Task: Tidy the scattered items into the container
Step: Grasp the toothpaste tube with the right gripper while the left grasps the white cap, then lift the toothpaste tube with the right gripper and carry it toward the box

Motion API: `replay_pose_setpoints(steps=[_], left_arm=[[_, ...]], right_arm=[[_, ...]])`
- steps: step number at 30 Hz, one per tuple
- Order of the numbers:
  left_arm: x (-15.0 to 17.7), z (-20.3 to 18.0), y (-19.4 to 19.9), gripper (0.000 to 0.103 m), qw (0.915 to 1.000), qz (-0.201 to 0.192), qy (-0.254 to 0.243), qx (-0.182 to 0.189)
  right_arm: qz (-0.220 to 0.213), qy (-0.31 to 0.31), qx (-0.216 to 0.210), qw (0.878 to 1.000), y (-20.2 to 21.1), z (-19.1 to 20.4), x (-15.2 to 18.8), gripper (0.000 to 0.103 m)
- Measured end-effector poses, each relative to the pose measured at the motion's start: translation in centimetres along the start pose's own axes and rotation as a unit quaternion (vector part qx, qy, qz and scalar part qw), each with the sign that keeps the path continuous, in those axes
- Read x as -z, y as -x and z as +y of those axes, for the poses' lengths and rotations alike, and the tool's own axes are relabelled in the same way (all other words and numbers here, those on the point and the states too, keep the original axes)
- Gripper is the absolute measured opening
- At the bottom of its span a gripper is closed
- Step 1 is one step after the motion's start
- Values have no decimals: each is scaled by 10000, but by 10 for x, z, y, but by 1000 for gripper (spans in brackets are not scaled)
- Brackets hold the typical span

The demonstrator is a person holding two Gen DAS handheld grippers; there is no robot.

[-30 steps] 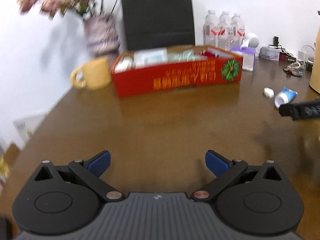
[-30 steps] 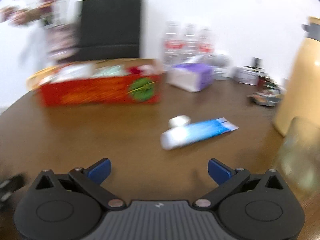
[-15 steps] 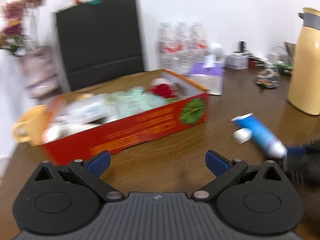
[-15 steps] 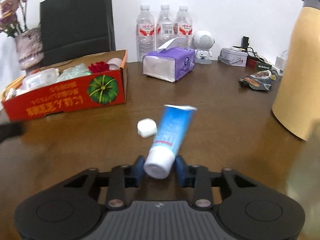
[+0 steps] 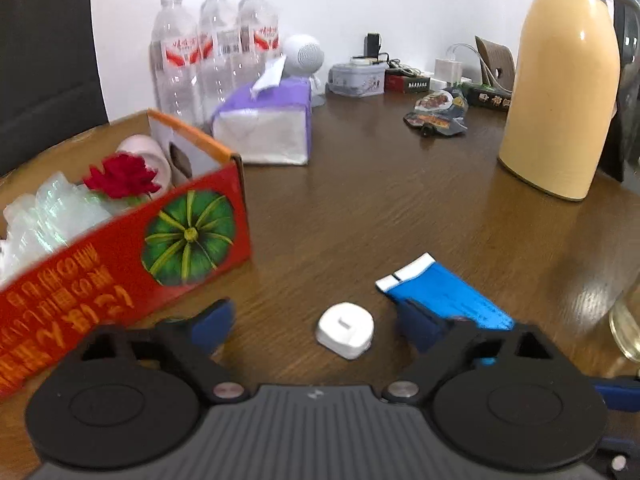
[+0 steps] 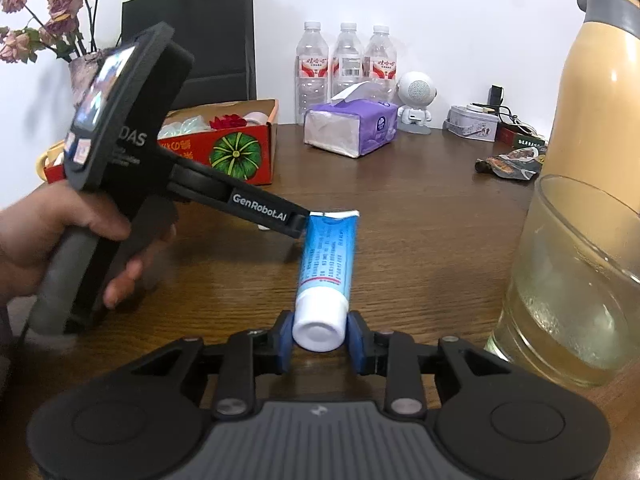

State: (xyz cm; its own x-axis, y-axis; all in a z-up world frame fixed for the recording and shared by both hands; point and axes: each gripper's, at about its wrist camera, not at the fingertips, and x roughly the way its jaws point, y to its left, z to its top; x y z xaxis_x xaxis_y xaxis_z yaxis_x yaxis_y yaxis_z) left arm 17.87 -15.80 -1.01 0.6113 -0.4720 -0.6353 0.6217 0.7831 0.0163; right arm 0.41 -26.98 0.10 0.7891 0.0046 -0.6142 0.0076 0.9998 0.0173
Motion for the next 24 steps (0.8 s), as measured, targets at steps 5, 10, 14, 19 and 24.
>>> replay_pose_setpoints(steps=[5, 10, 14, 19, 24], left_arm=[[7, -1, 12, 26, 9998, -155, 22, -84], [24, -3, 38, 26, 9996, -111, 43, -259], [38, -4, 58, 26, 9992, -76, 61, -399], [72, 3, 101, 26, 9961, -60, 355, -810], [101, 4, 138, 27, 9920, -164, 513, -1146]], right_arm=[[-33, -2, -39, 10000, -2, -2, -1, 30], [-20, -3, -118, 9999, -2, -4, -1, 30], [22, 35, -239, 9997, 0, -3, -1, 30], [42, 175, -439, 9989, 2, 11, 0, 30], [35, 349, -684, 9970, 2, 32, 1, 30]])
